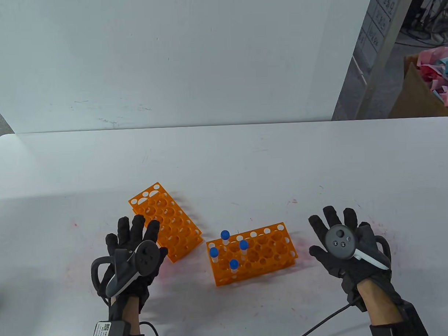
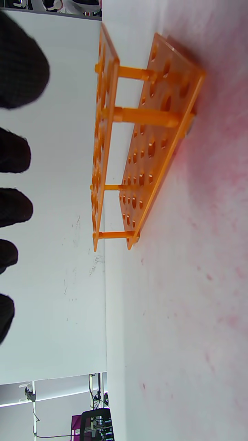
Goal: Transfer 4 test tubes between racks (Left hand only)
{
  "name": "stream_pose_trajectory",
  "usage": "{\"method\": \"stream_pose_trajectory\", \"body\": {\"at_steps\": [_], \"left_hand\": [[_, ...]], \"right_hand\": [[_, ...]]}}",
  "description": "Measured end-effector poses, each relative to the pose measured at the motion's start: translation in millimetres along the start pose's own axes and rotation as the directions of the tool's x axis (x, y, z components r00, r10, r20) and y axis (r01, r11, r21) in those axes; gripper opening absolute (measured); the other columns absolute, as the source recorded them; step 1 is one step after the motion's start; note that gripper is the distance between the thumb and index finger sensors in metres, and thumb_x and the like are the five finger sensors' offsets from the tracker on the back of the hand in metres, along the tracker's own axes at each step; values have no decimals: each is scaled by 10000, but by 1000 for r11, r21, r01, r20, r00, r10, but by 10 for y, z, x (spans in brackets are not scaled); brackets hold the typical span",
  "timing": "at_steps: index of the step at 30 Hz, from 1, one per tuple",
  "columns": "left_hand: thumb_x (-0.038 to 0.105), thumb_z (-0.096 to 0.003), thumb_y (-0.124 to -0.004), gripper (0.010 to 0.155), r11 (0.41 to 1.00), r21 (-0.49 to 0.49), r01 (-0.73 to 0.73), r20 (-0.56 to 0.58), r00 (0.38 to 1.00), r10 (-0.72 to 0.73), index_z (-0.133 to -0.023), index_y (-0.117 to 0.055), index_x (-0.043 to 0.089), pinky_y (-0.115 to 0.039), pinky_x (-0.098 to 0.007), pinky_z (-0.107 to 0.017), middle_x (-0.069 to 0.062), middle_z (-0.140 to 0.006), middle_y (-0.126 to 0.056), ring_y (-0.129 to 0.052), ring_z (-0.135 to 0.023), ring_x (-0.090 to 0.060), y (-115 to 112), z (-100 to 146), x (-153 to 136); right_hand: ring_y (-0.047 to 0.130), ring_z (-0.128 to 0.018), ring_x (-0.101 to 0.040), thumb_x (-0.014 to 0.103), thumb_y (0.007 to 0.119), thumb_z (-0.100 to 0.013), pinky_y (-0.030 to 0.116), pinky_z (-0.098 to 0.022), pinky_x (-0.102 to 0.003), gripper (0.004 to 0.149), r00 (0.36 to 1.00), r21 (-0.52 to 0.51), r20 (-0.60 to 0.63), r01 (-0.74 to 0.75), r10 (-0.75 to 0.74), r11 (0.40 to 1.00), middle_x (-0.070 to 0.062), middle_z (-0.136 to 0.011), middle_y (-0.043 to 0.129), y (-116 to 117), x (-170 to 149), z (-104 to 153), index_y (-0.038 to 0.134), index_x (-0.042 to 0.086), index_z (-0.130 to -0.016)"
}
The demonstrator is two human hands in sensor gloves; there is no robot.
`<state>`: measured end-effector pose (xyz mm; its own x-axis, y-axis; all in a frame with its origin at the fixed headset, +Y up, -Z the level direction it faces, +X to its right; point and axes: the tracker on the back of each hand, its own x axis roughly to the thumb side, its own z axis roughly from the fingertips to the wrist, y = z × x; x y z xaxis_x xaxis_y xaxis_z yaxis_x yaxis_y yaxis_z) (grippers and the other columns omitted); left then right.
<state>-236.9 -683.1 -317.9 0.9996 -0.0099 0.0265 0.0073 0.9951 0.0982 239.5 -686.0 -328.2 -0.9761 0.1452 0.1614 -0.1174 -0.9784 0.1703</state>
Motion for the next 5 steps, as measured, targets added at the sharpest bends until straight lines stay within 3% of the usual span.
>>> {"method": "stream_pose_trajectory", "body": {"at_steps": [5], "left_hand": [[618, -482, -676, 738, 1000, -17, 1, 6, 1000, -1, -1131, -413, 385, -486, -714, -755, -58, -1269, -393, -373, -1162, -441, -8, -9, 14]], "right_hand": [[7, -975, -545, 555, 572, -540, 159, -620, -802, 713, 1000, 17, 6, 2, -3, 1000, -93, -1171, 26, 9, 7, -2, 183, 329, -1094]]}}
